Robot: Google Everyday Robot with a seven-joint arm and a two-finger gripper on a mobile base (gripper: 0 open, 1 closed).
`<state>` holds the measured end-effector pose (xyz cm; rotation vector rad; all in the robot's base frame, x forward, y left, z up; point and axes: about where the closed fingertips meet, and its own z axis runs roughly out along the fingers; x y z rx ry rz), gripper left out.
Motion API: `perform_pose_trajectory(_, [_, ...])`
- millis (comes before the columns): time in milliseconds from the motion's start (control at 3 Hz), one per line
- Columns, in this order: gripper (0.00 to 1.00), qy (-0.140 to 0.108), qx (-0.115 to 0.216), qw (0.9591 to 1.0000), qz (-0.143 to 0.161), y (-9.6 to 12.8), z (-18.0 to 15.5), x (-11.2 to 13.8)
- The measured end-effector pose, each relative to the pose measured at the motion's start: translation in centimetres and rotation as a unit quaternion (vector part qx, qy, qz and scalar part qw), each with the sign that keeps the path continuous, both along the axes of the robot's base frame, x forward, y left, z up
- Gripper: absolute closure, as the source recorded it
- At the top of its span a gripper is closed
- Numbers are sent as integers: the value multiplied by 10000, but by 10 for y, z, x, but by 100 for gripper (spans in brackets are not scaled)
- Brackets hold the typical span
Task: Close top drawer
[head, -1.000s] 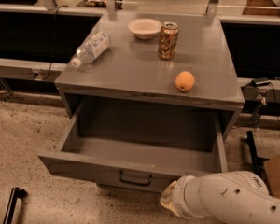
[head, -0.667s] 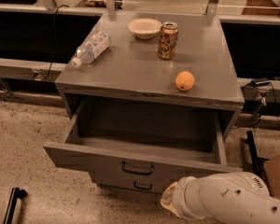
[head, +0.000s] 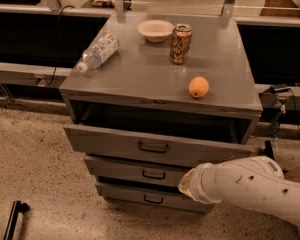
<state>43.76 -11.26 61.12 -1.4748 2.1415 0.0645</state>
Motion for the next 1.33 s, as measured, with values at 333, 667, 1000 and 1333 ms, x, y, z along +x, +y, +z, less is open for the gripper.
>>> perform_pose_trajectory(333, [100, 0, 0, 10000, 0, 0, 0, 0])
perform_pose_trajectory(667, [100, -197, -31, 9998, 71, -8, 2, 19])
perform_pose_trajectory(1000, [100, -503, 28, 9986, 153, -15, 6, 56])
perform_pose_trajectory(1333, [100, -706, 138, 9972, 213, -18, 6, 97])
